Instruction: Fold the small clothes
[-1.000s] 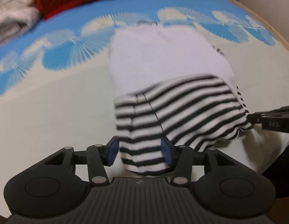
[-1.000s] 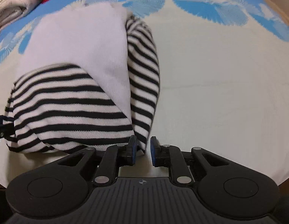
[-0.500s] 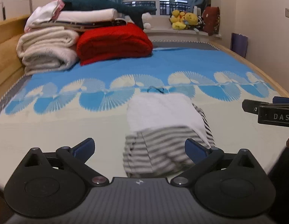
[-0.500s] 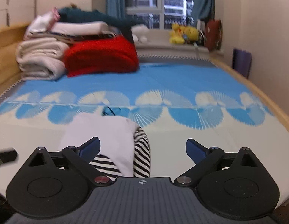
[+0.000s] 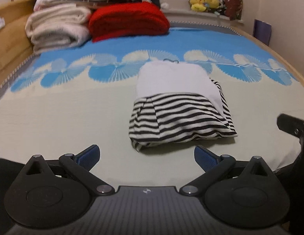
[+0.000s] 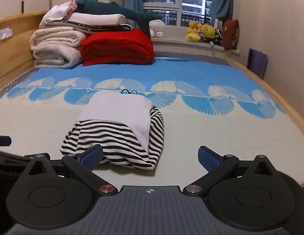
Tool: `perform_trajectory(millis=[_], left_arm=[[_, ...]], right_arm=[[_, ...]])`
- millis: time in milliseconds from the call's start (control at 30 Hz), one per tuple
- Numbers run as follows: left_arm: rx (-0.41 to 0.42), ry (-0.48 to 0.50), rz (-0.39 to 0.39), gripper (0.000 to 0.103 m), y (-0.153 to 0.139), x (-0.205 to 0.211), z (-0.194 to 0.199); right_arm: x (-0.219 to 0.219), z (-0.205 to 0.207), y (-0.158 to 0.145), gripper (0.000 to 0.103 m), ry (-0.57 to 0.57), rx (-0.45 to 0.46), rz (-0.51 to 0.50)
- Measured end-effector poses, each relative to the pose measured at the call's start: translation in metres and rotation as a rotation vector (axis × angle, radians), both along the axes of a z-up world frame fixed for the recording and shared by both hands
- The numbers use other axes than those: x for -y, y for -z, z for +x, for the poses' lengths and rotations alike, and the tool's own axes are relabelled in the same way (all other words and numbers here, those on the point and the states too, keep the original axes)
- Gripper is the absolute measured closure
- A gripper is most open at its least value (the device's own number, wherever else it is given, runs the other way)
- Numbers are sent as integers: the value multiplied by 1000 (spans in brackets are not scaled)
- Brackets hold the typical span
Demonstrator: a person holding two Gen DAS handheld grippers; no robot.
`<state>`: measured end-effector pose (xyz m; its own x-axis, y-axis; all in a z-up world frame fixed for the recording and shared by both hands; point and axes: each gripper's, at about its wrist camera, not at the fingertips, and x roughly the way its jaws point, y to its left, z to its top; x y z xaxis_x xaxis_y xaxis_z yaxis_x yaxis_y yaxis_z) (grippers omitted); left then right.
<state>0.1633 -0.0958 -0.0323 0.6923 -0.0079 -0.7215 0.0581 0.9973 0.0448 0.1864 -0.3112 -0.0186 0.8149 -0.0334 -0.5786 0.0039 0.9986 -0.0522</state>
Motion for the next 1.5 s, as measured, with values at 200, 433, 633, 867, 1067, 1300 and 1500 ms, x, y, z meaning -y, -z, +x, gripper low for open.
perform_trajectory(millis=[200,433,633,867,1067,1300,1500], left_arm=[[-49,-25,-50,1,8,-7,14],[-54,-21,-62,1,9,-9,13],[-55,-25,-75,1,8,-13,12],[-60,-15,-68,1,8,-10,12],[-64,-15,-65,1,9,-8,12],[-64,-14,-66,1,9,-8,12],[-64,-16,-67,1,9,-8,12]], right_arm=[[11,14,14,1,41,-52,52],[15,23,22,1,87,-84,116],[8,21,22,1,62,-78,82],[5,21,22,1,43,-75,56],[7,21,22,1,50,-77,66],[6,21,22,1,50,-77,66],[6,21,23,1,49,-79,66]])
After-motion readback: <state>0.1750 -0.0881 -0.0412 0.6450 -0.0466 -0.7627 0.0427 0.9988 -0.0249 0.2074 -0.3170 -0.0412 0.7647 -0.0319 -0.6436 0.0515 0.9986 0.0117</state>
